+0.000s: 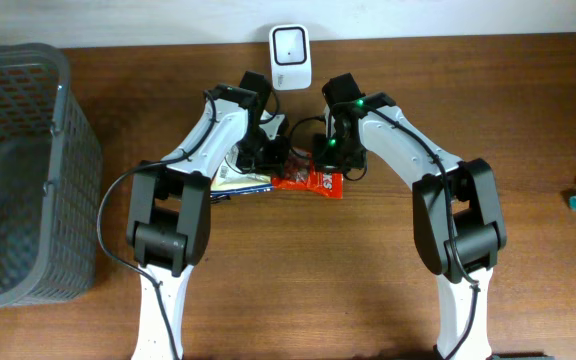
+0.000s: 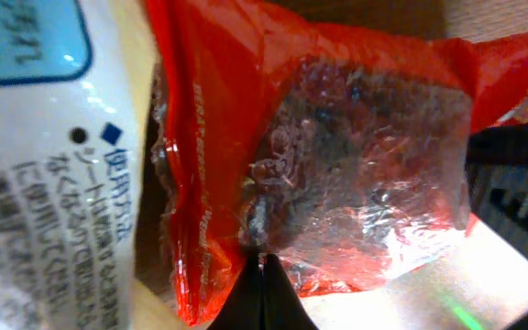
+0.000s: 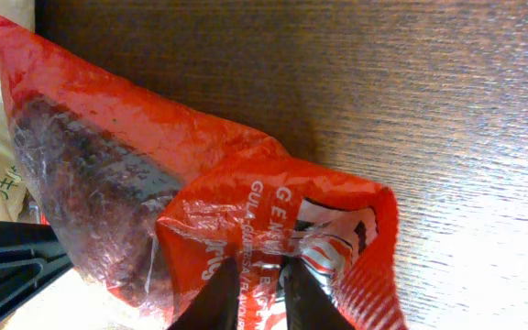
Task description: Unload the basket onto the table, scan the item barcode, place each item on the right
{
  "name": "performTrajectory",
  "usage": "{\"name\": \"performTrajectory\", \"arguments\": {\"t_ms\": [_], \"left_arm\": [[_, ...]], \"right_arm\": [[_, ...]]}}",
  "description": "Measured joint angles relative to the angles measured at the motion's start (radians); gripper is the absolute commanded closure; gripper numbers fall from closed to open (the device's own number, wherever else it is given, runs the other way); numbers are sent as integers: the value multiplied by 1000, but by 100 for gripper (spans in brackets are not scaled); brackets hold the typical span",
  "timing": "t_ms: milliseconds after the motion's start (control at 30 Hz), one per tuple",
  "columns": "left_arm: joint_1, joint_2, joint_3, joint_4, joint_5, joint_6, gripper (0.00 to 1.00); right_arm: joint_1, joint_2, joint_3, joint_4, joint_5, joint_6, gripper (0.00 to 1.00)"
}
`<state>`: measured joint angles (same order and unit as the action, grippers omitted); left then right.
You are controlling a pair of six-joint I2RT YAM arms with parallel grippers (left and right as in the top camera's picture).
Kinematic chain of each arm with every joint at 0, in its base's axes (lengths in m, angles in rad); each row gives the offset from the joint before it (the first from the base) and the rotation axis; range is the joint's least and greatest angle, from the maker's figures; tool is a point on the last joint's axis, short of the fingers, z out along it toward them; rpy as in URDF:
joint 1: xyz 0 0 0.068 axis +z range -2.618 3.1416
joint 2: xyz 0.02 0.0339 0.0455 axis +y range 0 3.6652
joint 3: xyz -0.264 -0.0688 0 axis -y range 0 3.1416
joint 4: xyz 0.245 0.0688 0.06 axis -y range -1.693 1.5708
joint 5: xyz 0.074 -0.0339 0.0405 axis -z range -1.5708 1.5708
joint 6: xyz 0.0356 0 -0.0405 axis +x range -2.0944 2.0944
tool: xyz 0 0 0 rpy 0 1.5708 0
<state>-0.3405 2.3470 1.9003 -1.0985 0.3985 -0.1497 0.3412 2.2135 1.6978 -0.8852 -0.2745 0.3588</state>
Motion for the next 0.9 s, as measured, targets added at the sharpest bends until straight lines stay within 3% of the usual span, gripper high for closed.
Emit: {"name": "performTrajectory", "arguments": {"t_ms": [167, 267, 367, 500, 600, 800, 900], "left_arm": [[-3, 13, 20, -55, -139, -4, 100], [29, 51, 166, -202, -179, -12, 100], [39, 53, 329, -248, -74, -11, 100], [24, 54, 340, -224, 128, -6, 100], [-16, 87, 340, -205, 189, -6, 100], [-56, 202, 340, -151, 211, -6, 100], [-51, 206, 347, -180, 131, -23, 100]], "right_arm": [[-5, 0, 6, -23, 49, 0, 83], [-64, 0, 32, -122, 23, -13, 77], [-111, 0, 46, -171, -53, -69, 71], [-111, 0, 47, -211, -82, -111, 72], [-111, 0, 47, -230, -87, -129, 73], [-116, 0, 47, -210, -84, -133, 78], [-120, 0, 35, -153, -68, -134, 82]]}}
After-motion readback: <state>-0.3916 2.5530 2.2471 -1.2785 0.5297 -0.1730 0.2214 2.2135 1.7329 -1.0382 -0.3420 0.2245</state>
